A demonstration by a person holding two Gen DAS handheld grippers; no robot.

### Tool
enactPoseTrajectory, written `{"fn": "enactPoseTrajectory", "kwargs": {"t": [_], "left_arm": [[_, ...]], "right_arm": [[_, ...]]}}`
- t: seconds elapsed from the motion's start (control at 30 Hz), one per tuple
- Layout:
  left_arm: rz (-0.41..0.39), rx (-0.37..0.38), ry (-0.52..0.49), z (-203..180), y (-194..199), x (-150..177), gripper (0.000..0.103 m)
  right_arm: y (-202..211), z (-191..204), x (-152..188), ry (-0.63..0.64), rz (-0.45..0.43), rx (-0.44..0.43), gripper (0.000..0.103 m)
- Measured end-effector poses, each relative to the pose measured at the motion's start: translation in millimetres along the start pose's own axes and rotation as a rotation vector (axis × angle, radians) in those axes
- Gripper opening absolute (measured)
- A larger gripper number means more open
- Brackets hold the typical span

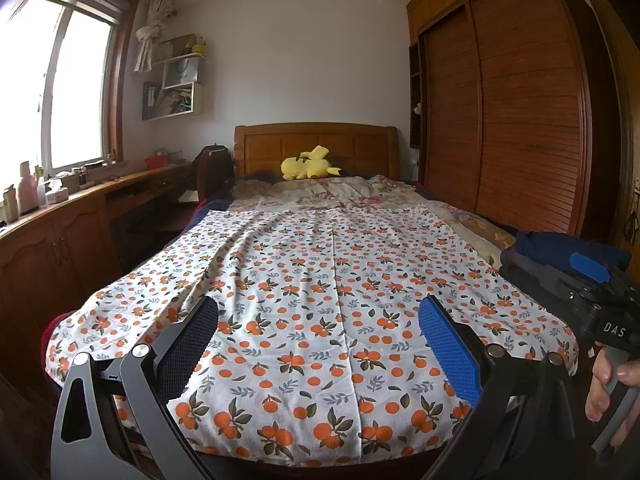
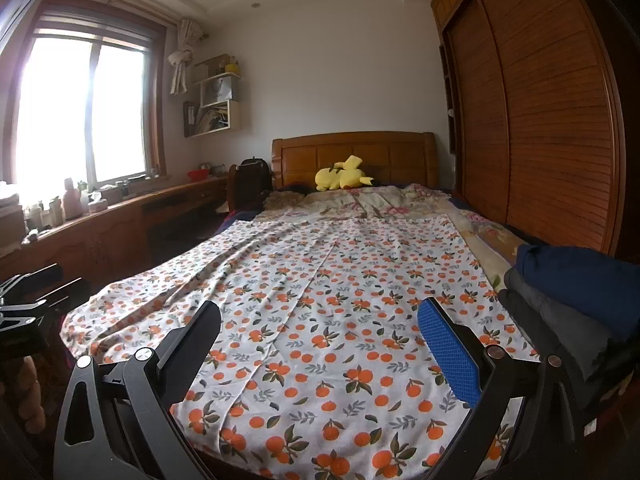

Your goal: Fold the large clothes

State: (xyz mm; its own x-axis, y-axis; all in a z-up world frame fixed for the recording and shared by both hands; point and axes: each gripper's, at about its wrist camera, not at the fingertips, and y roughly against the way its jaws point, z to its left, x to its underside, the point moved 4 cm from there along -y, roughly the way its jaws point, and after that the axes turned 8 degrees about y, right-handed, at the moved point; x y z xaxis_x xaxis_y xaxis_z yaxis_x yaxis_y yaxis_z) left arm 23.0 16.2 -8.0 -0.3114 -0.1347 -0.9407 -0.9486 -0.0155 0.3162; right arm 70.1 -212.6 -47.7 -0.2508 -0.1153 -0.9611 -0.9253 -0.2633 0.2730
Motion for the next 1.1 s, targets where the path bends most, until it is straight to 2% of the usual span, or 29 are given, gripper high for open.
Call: {"fn": "enactPoseTrajectory", "kwargs": {"t": [1.1], "left_arm": [[-0.001,-0.006,0.0,1.1,-0.3,0.3,0.101]], "right_arm": [[-0.5,1.3,2.1,-0.004,0.004,0.002,0.095]]}}
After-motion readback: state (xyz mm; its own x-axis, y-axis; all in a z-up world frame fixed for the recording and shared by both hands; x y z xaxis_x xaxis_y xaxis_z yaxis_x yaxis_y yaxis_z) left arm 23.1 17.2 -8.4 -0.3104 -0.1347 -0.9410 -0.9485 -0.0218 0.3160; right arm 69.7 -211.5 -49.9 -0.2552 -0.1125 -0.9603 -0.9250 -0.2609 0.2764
